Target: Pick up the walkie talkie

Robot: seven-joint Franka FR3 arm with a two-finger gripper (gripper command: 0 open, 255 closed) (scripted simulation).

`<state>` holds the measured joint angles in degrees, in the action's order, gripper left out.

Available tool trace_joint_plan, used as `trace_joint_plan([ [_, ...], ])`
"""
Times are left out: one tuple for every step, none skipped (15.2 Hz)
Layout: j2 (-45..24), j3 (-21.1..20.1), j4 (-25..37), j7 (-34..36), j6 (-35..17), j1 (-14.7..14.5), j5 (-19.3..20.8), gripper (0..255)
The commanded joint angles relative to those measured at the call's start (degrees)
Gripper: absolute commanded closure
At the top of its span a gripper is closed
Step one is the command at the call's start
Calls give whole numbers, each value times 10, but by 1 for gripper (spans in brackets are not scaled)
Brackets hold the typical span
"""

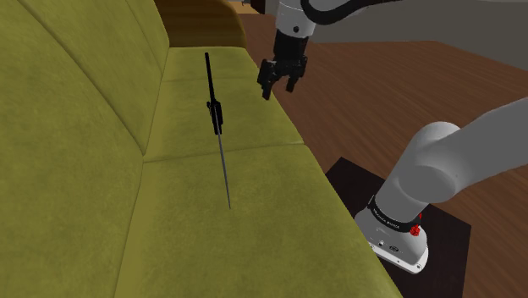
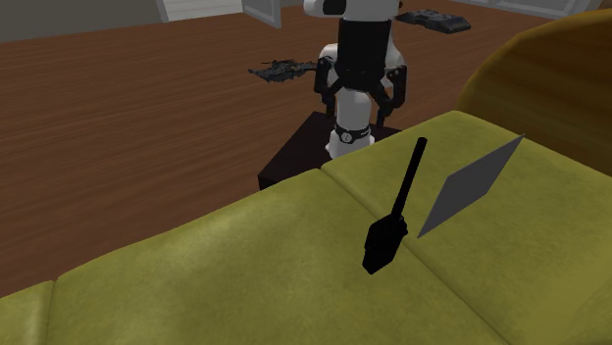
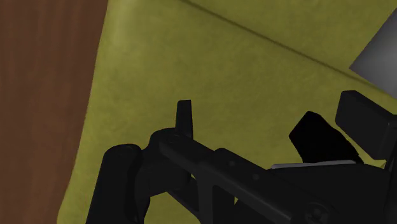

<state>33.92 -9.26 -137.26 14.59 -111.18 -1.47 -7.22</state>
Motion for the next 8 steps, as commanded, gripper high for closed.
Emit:
trace_joint_plan([
  [-35, -18, 13, 35, -37, 0, -12, 0],
  [-51, -26, 21, 51, -52, 1, -17, 0],
  [-67, -35, 29, 67, -68, 1, -21, 0],
  [-84, -43, 38, 84, -83, 2, -23, 0],
  [-101, -51, 48, 100, -97, 3, -25, 0],
  [-118, -58, 58, 116, -112, 5, -26, 0],
  [-136, -66, 69, 133, -125, 6, -26, 0],
  [-154, -73, 81, 150, -139, 8, -25, 0],
])
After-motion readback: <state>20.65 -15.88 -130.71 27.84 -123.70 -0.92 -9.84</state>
